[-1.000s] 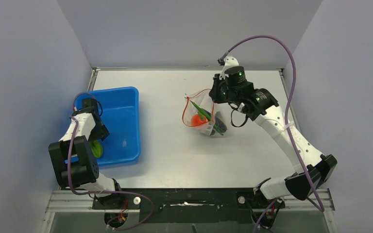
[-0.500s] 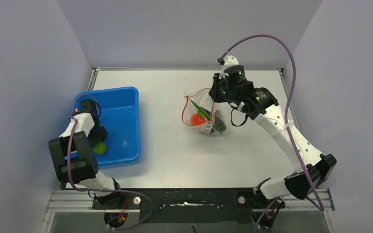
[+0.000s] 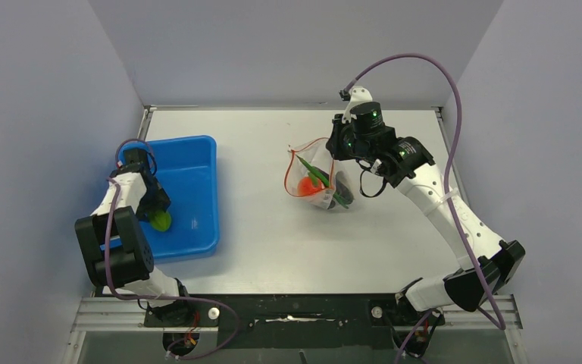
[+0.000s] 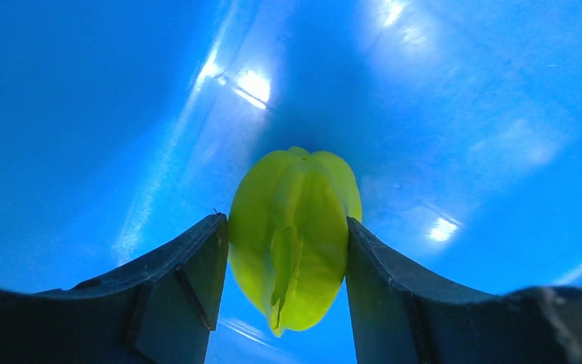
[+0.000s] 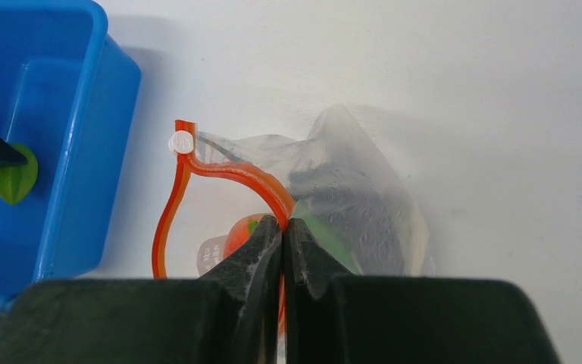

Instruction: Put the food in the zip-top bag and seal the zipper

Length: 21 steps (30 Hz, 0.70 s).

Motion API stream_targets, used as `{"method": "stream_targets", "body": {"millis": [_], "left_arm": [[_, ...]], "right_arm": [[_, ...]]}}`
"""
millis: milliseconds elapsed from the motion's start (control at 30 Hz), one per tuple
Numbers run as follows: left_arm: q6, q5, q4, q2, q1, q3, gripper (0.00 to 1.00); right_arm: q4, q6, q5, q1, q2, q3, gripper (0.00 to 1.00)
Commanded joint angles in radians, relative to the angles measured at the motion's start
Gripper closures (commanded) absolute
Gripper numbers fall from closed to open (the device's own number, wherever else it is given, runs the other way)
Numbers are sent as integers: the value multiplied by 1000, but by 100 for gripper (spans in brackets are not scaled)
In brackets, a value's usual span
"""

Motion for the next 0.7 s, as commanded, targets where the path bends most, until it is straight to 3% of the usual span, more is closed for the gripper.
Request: {"method": "stream_targets", "body": {"millis": [0, 667], "left_arm": [[-34, 84, -8, -54, -28, 97, 59], [-158, 426, 72, -20, -135, 343, 59]], "right_arm": [[55, 2, 7, -6, 2, 62, 100], [65, 104, -2, 21, 84, 62, 100]]}}
